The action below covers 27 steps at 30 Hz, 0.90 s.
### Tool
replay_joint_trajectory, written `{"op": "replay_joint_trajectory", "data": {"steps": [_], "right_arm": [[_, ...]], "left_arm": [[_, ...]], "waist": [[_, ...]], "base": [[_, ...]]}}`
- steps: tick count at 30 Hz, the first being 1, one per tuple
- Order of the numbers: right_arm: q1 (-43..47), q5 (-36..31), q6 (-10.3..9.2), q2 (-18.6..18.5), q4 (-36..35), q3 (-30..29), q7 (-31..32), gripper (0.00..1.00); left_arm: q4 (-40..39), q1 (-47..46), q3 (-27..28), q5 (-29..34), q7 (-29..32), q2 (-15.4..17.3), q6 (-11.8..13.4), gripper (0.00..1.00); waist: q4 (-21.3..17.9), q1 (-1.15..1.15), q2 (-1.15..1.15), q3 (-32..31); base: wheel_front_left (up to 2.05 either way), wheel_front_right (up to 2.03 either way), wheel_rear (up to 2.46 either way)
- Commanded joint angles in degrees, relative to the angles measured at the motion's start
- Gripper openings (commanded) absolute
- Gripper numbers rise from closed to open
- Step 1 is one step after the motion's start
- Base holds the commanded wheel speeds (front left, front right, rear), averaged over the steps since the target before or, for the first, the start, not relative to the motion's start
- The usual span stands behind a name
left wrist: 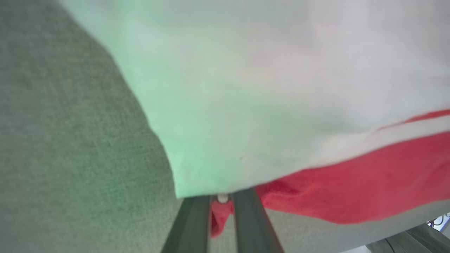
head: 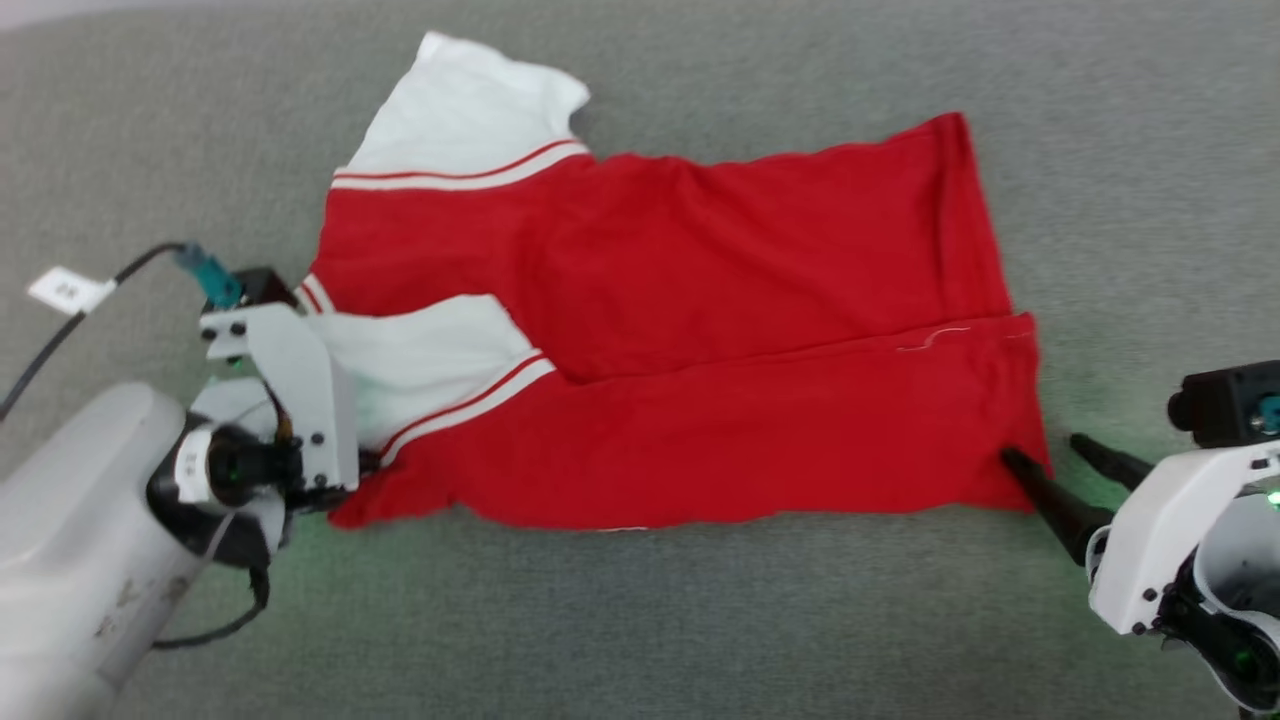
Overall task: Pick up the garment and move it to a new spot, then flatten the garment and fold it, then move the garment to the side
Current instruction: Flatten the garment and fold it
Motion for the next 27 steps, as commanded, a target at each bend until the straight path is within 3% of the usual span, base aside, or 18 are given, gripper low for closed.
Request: {"op": "replay_joint_trajectory", "data": {"steps": [1,9,10,11,12,20,27], "right_arm": [[-1.08,-0.3,-0.05,0.11,1.12,0.65,0.76,1.0],[-0.83,-2.29,-0.01,2.03,6.75,2.39,7.36,1.0],[-0.8,-2.72,-0.01,2.2,7.11,2.37,8.11,0.66],[-0.8,-2.72,-0.01,2.2,7.11,2.37,8.11,0.66],[-0.72,-3.02,-0.01,2.27,7.26,2.62,8.92,0.0],[-0.35,-2.74,-0.02,1.13,5.52,0.55,13.13,0.0],[0.26,-2.03,-0.06,-0.48,1.43,-2.74,15.71,0.0]], "left_arm": [[2.11,-0.6,-1.05,1.25,-2.82,-3.54,-0.77,0.0],[5.69,-1.98,-1.85,1.92,-3.66,-5.73,-2.86,0.0],[6.04,-2.03,-1.91,1.9,-3.69,-5.94,-2.94,0.0],[6.04,-2.03,-1.91,1.9,-3.69,-5.94,-2.94,0.0],[6.48,-1.99,-1.96,1.89,-3.77,-6.11,-3.26,0.0],[8.78,-1.15,-1.74,1.2,-3.66,-5.74,-4.65,0.0],[6.74,0.34,-1.41,0.09,-1.34,-3.21,-4.14,0.0]], "waist": [[3.12,0.0,0.0,3.23],[4.66,0.0,0.0,3.83],[4.76,0.0,0.0,3.76],[4.76,0.0,0.0,3.76],[4.84,0.0,0.0,3.65],[4.98,0.0,0.0,1.56],[5.05,0.0,0.0,-0.56]], "base": [[0.0,0.0,0.0],[0.0,0.0,0.0],[0.0,0.0,0.0],[0.0,0.0,0.0],[0.0,0.0,0.0],[0.0,0.0,0.0],[0.0,0.0,0.0]]}}
